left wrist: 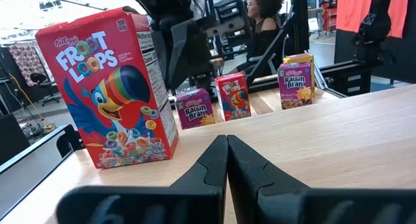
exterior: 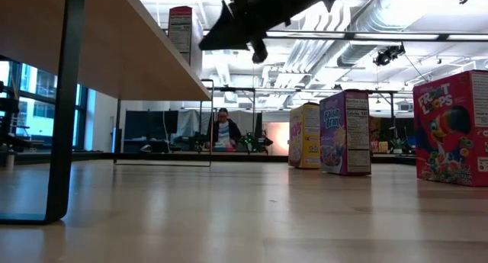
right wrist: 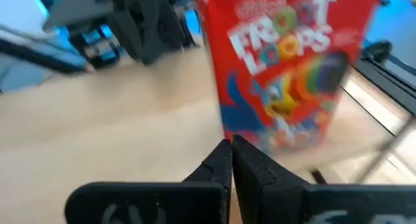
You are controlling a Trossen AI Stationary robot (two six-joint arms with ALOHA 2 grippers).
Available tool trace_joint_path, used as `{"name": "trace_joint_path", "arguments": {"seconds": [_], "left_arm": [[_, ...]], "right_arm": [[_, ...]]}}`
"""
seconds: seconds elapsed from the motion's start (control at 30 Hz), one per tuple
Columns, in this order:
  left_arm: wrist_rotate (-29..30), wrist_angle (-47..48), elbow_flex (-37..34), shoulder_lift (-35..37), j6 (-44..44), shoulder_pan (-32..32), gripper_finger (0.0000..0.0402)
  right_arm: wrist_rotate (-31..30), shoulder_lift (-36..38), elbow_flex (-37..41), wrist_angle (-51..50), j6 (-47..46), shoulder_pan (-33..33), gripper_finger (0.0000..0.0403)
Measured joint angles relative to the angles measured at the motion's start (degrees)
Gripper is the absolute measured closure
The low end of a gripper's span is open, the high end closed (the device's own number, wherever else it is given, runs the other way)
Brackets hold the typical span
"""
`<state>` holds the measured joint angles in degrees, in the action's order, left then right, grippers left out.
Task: Stack cereal on shelf
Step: Put the top red cereal box on the shelf, then put the red cereal box on the shelf aligned with the red cereal box
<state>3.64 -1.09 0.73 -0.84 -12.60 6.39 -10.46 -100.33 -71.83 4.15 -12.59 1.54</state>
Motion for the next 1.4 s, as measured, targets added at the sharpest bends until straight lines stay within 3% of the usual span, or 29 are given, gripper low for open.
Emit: {"name": "trace_joint_path", "arguments": {"seconds": [0.23,0.37,0.63,0.9,1.0,1.13,1.3,1.4], "left_arm": [[0.0,0.0,0.0,0.0,0.0,0.0,0.0401],[0.0,0.0,0.0,0.0,0.0,0.0,0.0401],[0.0,0.0,0.0,0.0,0.0,0.0,0.0401],[0.0,0.0,0.0,0.0,-6.3,0.0,0.0402],[0.0,0.0,0.0,0.0,-5.8,0.0,0.0401],[0.0,0.0,0.0,0.0,-4.0,0.0,0.0401],[0.0,0.0,0.0,0.0,-4.1,0.0,0.0401],[0.0,-0.1,0.0,0.0,-4.1,0.0,0.0401]], "right_arm": [[-9.5,8.7,0.1,-23.2,0.8,1.7,0.0403],[-15.9,16.3,6.0,-29.9,-4.2,5.0,0.0403],[-18.1,33.8,23.4,-23.8,-17.7,13.9,0.0403],[-18.6,43.3,26.7,-23.3,-26.3,17.8,0.0399],[-18.0,44.2,24.4,-23.8,-25.3,17.6,0.0374],[-16.2,43.4,18.4,-26.8,-24.6,17.5,0.0308],[-11.7,39.2,7.9,-37.4,-24.5,17.6,0.0216],[-10.2,35.6,1.1,-44.3,-24.9,17.7,0.0185]]}}
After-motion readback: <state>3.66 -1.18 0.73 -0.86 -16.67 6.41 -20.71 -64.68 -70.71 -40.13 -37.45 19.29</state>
